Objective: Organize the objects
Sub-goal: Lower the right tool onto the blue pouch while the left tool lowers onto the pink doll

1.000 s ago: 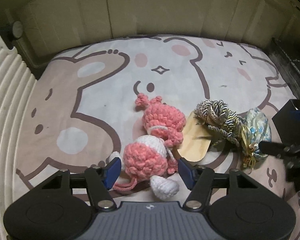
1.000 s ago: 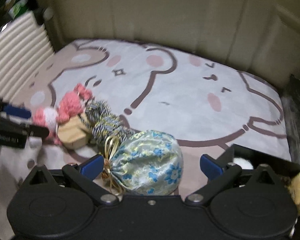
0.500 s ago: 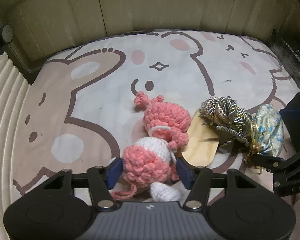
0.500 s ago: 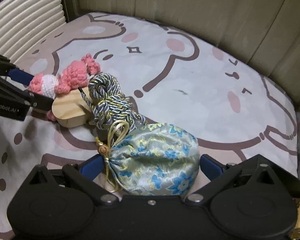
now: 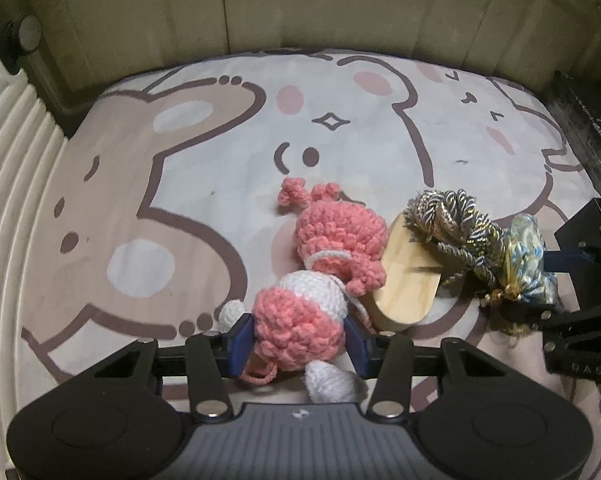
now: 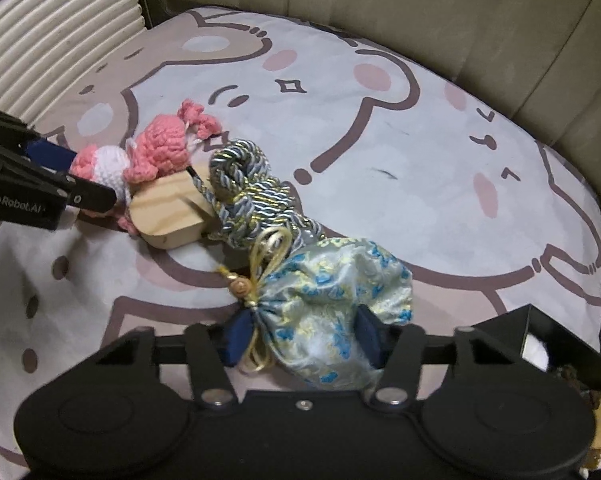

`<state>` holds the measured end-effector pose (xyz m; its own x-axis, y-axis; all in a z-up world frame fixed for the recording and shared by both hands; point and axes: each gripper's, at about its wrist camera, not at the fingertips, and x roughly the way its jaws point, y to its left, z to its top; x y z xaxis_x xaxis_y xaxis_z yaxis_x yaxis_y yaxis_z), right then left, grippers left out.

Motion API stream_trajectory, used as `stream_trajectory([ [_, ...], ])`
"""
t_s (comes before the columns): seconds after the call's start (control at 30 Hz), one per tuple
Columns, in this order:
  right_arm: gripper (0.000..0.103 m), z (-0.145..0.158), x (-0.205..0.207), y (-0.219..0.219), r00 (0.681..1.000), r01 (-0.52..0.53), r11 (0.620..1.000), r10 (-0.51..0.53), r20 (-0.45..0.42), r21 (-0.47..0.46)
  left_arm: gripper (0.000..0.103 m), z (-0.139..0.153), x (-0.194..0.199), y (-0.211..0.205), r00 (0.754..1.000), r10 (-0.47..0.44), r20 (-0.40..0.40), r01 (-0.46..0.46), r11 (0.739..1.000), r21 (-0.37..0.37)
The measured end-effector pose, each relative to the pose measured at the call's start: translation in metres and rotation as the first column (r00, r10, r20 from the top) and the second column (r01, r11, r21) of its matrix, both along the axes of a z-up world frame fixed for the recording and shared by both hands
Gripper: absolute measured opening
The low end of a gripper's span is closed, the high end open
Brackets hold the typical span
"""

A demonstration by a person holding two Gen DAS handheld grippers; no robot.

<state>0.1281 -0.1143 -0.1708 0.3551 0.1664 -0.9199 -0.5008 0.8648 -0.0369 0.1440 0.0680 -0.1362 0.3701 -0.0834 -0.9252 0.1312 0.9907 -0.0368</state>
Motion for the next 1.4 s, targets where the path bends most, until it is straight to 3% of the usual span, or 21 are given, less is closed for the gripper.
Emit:
stream_trajectory([
  [0.13,0.028,0.007,-0.007,0.003,1.0,-0.027,1.0,0.028,-0.012,0.012,0.049,0.002,-0.006,0.004,0.999,0.008,-0.032,-0.008,1.0,-0.006],
  [0.27,0.025,0.011,-0.018,0.008,0.997,-0.079,0.997,0.08,-0.025,0.007,0.049,0.005,-0.015,0.006,0.998,0.003,-0.069,-0.004,1.0,-0.017],
  [0.47,0.024,0.019,-0.038,0.019,0.98,-0.181,0.981,0.186,-0.074,0.071,0.049,0.008,-0.031,0.012,0.992,-0.03,-0.121,0.021,0.997,-0.074],
  [0.63,0.026,0.022,-0.052,0.031,0.962,-0.252,0.963,0.26,-0.083,0.097,0.051,0.011,-0.037,0.01,0.995,-0.034,-0.097,0.029,0.998,-0.052],
  [0.7,0.033,0.024,-0.055,0.031,0.962,-0.255,0.96,0.264,-0.066,0.115,0.059,0.012,-0.036,0.009,0.997,-0.032,-0.074,0.029,0.999,-0.045],
  [0.77,0.05,0.025,-0.054,0.028,0.966,-0.246,0.962,0.253,-0.046,0.12,0.071,0.013,-0.034,0.009,0.998,-0.031,-0.063,0.027,0.998,-0.053],
  [0.83,0.068,0.024,-0.052,0.025,0.972,-0.228,0.968,0.232,-0.025,0.103,0.072,0.011,-0.031,0.008,0.998,-0.033,-0.062,0.03,0.998,-0.052],
  [0.93,0.083,0.018,-0.046,0.021,0.979,-0.197,0.976,0.2,-0.031,0.089,0.073,0.005,-0.027,0.004,0.996,-0.048,-0.077,0.045,0.998,-0.041],
  [1.23,0.092,-0.006,-0.034,0.02,0.978,-0.17,0.983,0.176,-0.11,0.067,0.073,-0.013,-0.021,-0.003,0.988,-0.101,-0.117,0.102,0.995,0.002],
  [1.4,0.097,-0.013,-0.028,0.024,0.98,-0.136,0.988,0.145,-0.139,0.076,0.067,-0.02,-0.019,-0.007,0.982,-0.125,-0.139,0.127,0.992,0.003],
])
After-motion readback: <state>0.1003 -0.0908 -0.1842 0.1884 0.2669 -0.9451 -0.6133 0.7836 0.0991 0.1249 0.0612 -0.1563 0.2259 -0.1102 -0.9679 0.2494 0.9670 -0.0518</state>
